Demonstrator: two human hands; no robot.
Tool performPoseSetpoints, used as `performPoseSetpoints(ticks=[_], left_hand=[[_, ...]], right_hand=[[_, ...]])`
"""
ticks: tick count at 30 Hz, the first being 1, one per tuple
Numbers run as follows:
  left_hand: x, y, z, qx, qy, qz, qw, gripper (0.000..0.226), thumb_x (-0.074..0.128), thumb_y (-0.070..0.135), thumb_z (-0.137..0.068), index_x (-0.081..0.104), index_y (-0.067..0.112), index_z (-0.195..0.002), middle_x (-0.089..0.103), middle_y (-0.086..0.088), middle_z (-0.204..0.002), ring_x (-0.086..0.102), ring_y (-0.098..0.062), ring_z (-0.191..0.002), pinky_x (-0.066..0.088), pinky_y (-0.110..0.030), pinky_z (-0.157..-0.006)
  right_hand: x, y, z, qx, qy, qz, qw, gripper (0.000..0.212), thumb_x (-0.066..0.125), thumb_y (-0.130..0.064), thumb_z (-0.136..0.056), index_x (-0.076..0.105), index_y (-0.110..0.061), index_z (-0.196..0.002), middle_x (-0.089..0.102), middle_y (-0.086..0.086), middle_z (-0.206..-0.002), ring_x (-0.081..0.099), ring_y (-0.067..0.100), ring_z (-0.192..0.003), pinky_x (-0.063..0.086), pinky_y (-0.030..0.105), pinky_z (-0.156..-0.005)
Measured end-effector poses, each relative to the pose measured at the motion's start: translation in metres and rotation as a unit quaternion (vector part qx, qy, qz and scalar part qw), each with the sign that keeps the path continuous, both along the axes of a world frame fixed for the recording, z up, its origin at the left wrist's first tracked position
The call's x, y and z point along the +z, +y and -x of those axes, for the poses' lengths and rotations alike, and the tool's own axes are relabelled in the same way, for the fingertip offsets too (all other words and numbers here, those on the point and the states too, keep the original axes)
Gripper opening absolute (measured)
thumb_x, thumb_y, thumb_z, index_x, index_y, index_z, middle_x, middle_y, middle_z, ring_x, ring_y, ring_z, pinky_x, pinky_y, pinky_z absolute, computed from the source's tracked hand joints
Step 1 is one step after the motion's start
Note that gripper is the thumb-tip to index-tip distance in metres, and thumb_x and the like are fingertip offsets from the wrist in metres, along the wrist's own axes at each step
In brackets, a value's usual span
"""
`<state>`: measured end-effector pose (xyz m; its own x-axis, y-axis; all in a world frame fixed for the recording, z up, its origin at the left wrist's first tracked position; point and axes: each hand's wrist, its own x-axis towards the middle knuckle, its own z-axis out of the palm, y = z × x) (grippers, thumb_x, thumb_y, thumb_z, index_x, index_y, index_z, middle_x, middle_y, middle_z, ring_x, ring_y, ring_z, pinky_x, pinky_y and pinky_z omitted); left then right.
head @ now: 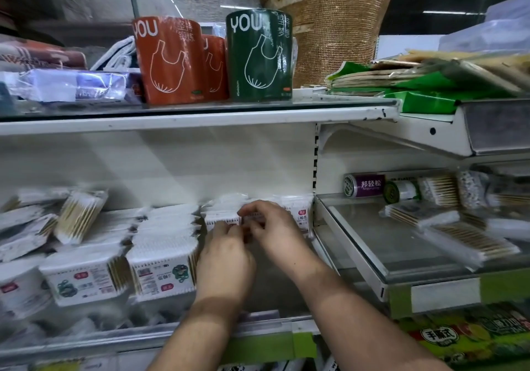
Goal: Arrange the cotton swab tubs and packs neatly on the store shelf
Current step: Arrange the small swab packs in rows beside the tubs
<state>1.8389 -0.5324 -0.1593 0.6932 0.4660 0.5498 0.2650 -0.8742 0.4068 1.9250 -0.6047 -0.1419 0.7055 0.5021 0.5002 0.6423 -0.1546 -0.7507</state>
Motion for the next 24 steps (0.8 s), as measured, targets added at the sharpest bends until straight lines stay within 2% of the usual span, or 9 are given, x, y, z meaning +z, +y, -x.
performPoseSetpoints(ticks=[2, 4, 9, 11, 13, 17, 19, 24], left_hand=[[-0.002, 0.000, -0.001, 0.002, 0.004, -0.013, 1.000, 0.026, 0.051, 0.005, -0.080, 0.067, 0.007, -0.100, 0.058, -0.013, -0.101, 0.055, -0.034, -0.097, 0.047, -0.044, -0.085], [-0.003, 0.000, -0.002, 0.003, -0.001, -0.028, 1.000, 0.026, 0.051, 0.007, -0.080, 0.068, 0.009, -0.100, 0.058, -0.013, -0.099, 0.055, -0.035, -0.095, 0.048, -0.044, -0.083], [-0.004, -0.001, -0.001, 0.009, 0.006, -0.049, 0.999, 0.019, 0.054, 0.005, -0.079, 0.066, 0.007, -0.093, 0.057, -0.016, -0.095, 0.054, -0.038, -0.091, 0.048, -0.045, -0.079], [-0.001, -0.002, 0.000, -0.003, 0.002, -0.038, 0.999, 0.020, 0.050, 0.007, -0.081, 0.066, 0.006, -0.093, 0.058, -0.016, -0.095, 0.054, -0.038, -0.090, 0.048, -0.046, -0.079], [0.004, -0.004, 0.003, -0.028, -0.013, -0.024, 0.999, 0.020, 0.048, 0.008, -0.082, 0.065, 0.008, -0.093, 0.058, -0.014, -0.094, 0.055, -0.036, -0.088, 0.048, -0.044, -0.076], [0.019, -0.014, 0.011, -0.083, -0.037, 0.005, 0.996, 0.007, 0.053, 0.011, -0.085, 0.058, 0.016, -0.085, 0.056, -0.004, -0.093, 0.056, -0.029, -0.084, 0.043, -0.036, -0.066], [0.027, -0.023, 0.012, -0.107, -0.046, 0.009, 0.993, 0.008, 0.053, 0.016, -0.089, 0.055, 0.021, -0.082, 0.055, 0.001, -0.093, 0.055, -0.025, -0.083, 0.038, -0.034, -0.063], [0.046, -0.054, 0.007, -0.178, -0.072, 0.039, 0.981, 0.009, 0.055, 0.017, -0.088, 0.054, 0.025, -0.083, 0.052, 0.007, -0.090, 0.052, -0.018, -0.083, 0.042, -0.038, -0.071]], right_hand=[[0.001, -0.002, 0.005, 0.000, -0.030, 0.029, 0.999, 0.034, 0.050, 0.003, -0.090, 0.069, -0.019, -0.107, 0.061, -0.013, -0.102, 0.056, 0.000, -0.095, 0.036, 0.000, -0.083], [0.001, -0.005, 0.009, -0.001, -0.056, 0.042, 0.998, 0.038, 0.046, 0.002, -0.090, 0.065, -0.021, -0.115, 0.060, -0.008, -0.114, 0.051, 0.000, -0.102, 0.030, -0.002, -0.087], [0.005, -0.012, 0.019, -0.005, -0.042, 0.053, 0.998, 0.038, 0.046, -0.004, -0.093, 0.058, -0.021, -0.125, 0.053, -0.002, -0.130, 0.048, 0.011, -0.124, 0.035, 0.021, -0.107], [0.008, -0.018, 0.025, -0.018, -0.036, 0.063, 0.997, 0.038, 0.048, -0.008, -0.094, 0.056, -0.022, -0.127, 0.051, -0.002, -0.133, 0.045, 0.010, -0.127, 0.033, 0.018, -0.107], [0.015, -0.025, 0.031, -0.033, -0.025, 0.072, 0.997, 0.039, 0.049, -0.011, -0.094, 0.054, -0.024, -0.130, 0.049, -0.003, -0.135, 0.047, 0.010, -0.125, 0.033, 0.016, -0.103], [0.035, -0.041, 0.048, -0.072, -0.020, 0.109, 0.991, 0.041, 0.049, -0.017, -0.093, 0.051, -0.033, -0.130, 0.047, -0.007, -0.136, 0.058, 0.015, -0.110, 0.044, 0.029, -0.098], [0.044, -0.054, 0.056, -0.100, -0.024, 0.120, 0.987, 0.037, 0.049, -0.021, -0.093, 0.052, -0.036, -0.127, 0.047, -0.011, -0.132, 0.057, 0.016, -0.109, 0.044, 0.029, -0.096], [0.063, -0.096, 0.072, -0.129, -0.055, 0.093, 0.986, 0.027, 0.050, -0.028, -0.096, 0.054, -0.037, -0.121, 0.047, -0.016, -0.125, 0.059, 0.007, -0.098, 0.048, 0.027, -0.091]])
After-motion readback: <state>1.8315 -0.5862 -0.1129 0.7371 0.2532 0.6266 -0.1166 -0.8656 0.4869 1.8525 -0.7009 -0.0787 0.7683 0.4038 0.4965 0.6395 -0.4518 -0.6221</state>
